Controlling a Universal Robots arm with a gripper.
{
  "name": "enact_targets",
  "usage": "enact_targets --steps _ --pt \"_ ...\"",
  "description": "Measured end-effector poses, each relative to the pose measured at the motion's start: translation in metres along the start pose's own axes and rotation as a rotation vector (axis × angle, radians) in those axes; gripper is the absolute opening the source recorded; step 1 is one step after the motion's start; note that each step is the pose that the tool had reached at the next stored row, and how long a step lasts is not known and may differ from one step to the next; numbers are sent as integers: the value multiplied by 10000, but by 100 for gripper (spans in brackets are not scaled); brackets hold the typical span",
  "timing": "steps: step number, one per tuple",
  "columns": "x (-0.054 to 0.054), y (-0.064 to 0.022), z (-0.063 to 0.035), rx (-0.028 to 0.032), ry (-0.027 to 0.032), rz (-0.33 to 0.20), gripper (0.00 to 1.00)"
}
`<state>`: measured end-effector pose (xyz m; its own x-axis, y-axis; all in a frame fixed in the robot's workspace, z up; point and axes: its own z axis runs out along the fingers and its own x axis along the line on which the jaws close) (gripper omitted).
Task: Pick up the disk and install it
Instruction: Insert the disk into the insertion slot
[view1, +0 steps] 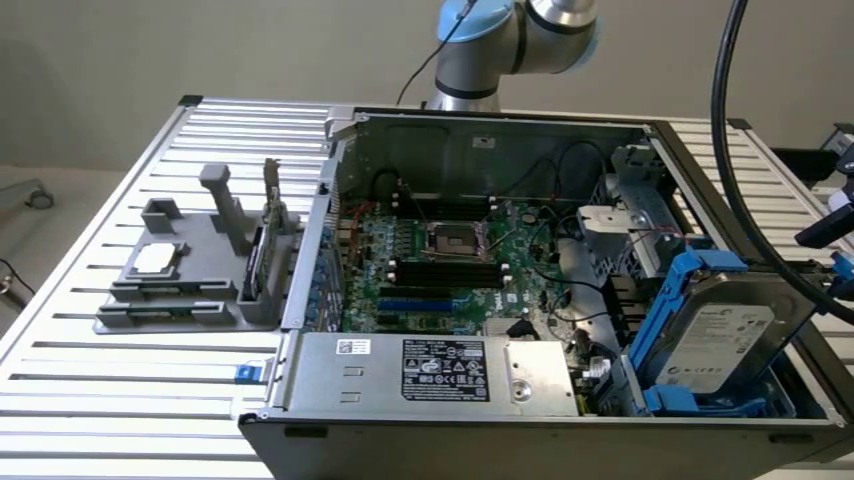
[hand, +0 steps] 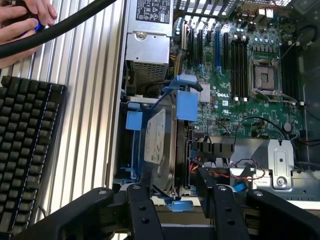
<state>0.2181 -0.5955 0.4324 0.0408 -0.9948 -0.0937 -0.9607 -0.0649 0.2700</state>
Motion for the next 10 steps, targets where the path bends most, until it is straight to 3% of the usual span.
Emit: enact_targets --steps 5,6,9,10 --pt "13 4 -10 2 -37 -10 46" --pt "16 4 -11 2 -46 -13 33" --pt "19 10 -13 3 -53 -15 27" --pt "21 14 -11 3 -55 -14 21"
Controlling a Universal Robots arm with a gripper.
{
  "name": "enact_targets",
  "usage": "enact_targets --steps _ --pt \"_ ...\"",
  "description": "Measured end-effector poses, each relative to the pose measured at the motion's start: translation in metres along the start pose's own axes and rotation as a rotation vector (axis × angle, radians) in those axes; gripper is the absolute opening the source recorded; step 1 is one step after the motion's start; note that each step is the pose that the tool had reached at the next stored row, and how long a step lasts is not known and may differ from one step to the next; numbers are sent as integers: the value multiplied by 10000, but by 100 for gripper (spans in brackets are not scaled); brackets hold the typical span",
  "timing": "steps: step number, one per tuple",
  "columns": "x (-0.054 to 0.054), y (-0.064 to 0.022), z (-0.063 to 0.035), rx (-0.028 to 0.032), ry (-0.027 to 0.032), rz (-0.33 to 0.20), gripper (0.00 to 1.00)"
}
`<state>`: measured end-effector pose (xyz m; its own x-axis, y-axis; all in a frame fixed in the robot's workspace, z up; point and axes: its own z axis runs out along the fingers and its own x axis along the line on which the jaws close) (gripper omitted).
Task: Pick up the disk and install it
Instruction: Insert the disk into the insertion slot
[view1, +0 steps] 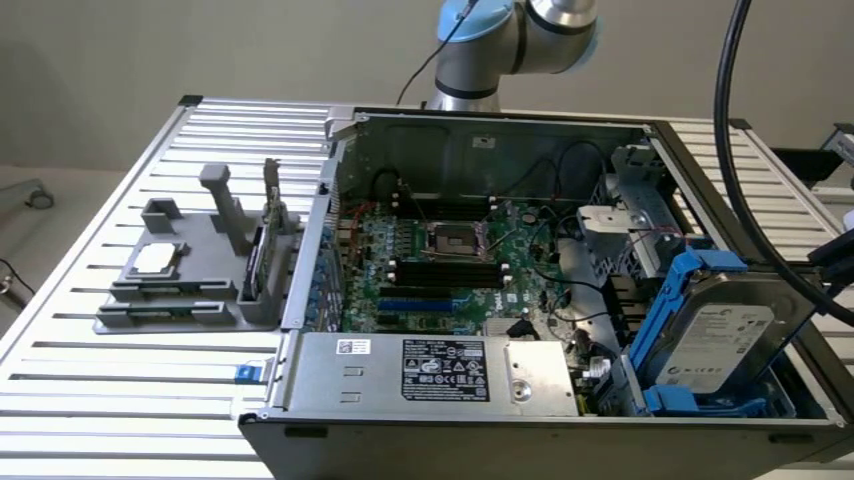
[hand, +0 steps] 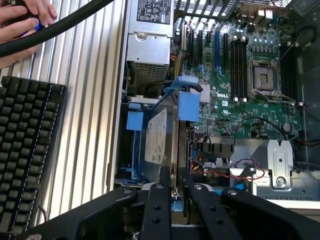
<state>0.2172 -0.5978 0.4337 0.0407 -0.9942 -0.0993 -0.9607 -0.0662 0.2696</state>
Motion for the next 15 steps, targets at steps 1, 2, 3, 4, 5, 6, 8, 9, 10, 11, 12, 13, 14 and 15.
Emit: enact_targets --steps 1,2,3,4,5,6,8,9,10,11,12,13,14,15 --pt "1 5 1 -1 0 -2 21" --pt "1 17 2 -1 -1 -2 21" --pt "0 41 6 -1 -3 -2 21" --pt "0 75 13 0 -3 -2 21" --pt "-1 116 24 1 -4 -2 21" --pt "-2 159 35 4 -3 -2 21" --pt "-4 242 58 10 -4 -4 22" --pt "-5 274 67 12 -5 -4 22" --pt "-6 299 74 14 -4 -3 29" --pt "-7 318 79 17 -4 -4 35" --pt "-8 330 83 19 -4 -4 35" --pt "-8 339 85 20 -4 -4 41" --pt "-8 343 86 27 -4 -5 41" --pt "-9 346 87 42 -2 -7 41"
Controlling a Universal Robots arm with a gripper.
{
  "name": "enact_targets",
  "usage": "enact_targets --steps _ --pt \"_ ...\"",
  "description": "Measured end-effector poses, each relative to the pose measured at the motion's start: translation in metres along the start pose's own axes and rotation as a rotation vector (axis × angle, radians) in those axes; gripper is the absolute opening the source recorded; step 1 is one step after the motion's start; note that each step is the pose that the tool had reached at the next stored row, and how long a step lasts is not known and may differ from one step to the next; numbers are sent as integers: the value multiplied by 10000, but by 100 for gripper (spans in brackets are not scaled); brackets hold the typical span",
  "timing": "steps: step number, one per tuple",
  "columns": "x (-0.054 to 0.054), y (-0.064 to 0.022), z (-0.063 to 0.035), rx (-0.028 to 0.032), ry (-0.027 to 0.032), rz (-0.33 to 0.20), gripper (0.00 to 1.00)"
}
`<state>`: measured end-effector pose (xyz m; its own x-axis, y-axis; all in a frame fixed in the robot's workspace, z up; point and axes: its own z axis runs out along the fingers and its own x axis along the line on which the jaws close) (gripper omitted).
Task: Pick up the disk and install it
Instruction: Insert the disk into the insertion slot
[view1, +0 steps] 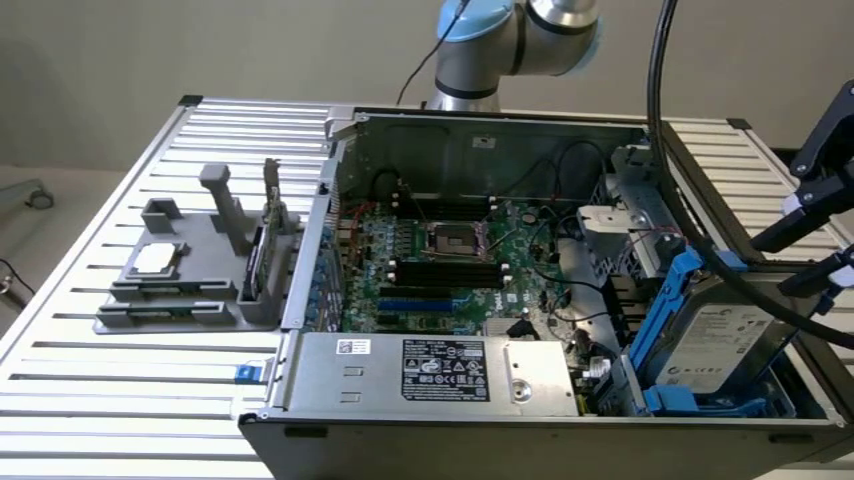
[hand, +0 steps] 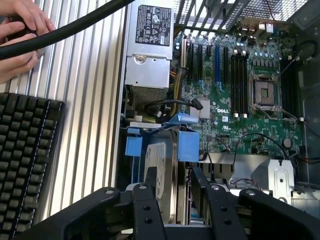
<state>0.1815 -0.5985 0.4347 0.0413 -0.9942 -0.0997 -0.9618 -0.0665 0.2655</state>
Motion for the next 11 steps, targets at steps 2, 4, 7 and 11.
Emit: enact_targets --steps 2,4,7,11 --pt "-9 7 5 78 6 -6 41" --pt "-30 10 20 179 12 -14 41" --pt "-66 14 46 330 21 -28 41" --pt "-115 23 84 554 37 -47 41"
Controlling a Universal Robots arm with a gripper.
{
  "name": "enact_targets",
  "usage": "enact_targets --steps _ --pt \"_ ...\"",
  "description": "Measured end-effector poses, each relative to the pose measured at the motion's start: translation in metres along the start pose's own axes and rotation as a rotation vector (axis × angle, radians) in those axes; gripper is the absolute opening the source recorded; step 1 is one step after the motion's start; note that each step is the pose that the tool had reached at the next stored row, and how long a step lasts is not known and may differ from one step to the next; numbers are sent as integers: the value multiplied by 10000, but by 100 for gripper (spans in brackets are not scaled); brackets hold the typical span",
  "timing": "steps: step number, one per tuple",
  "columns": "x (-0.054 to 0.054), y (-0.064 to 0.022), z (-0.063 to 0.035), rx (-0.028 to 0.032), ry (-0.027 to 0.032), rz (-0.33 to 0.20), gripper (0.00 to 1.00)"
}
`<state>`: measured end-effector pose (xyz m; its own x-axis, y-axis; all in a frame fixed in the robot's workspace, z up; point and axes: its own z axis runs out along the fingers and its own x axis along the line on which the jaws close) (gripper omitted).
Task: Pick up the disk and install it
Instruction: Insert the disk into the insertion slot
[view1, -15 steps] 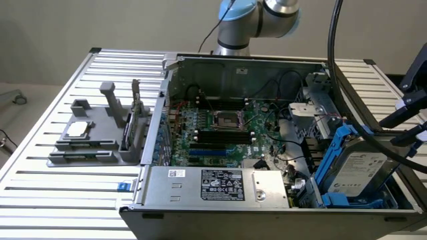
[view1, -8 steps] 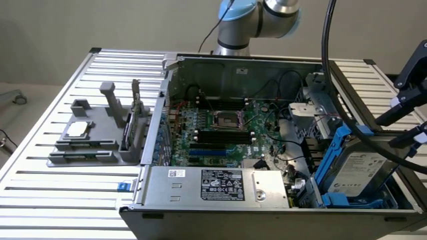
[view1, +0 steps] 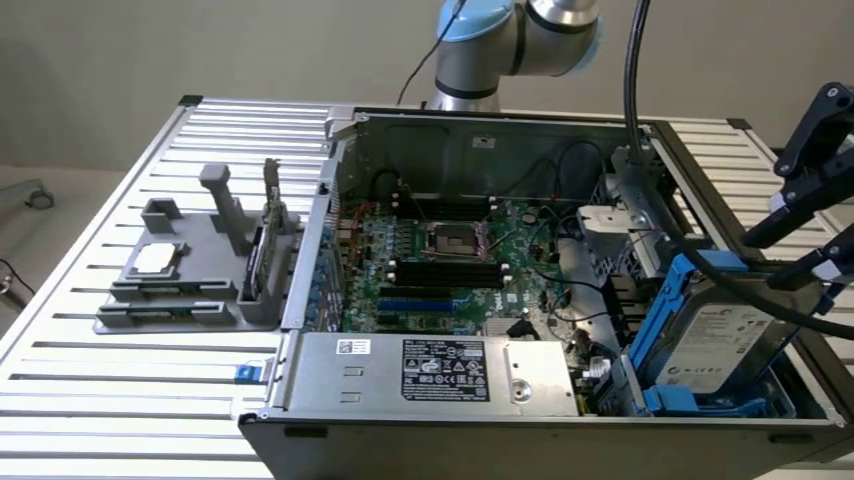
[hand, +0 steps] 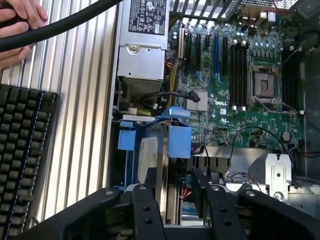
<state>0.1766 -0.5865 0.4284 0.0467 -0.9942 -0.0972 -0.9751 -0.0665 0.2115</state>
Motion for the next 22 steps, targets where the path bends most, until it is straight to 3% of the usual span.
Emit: enact_targets --steps 4,7,10,14,16,19,22 --pt "-52 12 35 237 48 -13 41" --pt "-84 20 60 405 147 -9 41" --pt "-91 29 77 516 360 20 41" --pt "-90 44 82 582 722 84 41" --pt "-91 57 86 623 854 107 41" --pt "-92 97 105 759 1023 131 41" --pt "-92 125 129 949 1109 137 41"
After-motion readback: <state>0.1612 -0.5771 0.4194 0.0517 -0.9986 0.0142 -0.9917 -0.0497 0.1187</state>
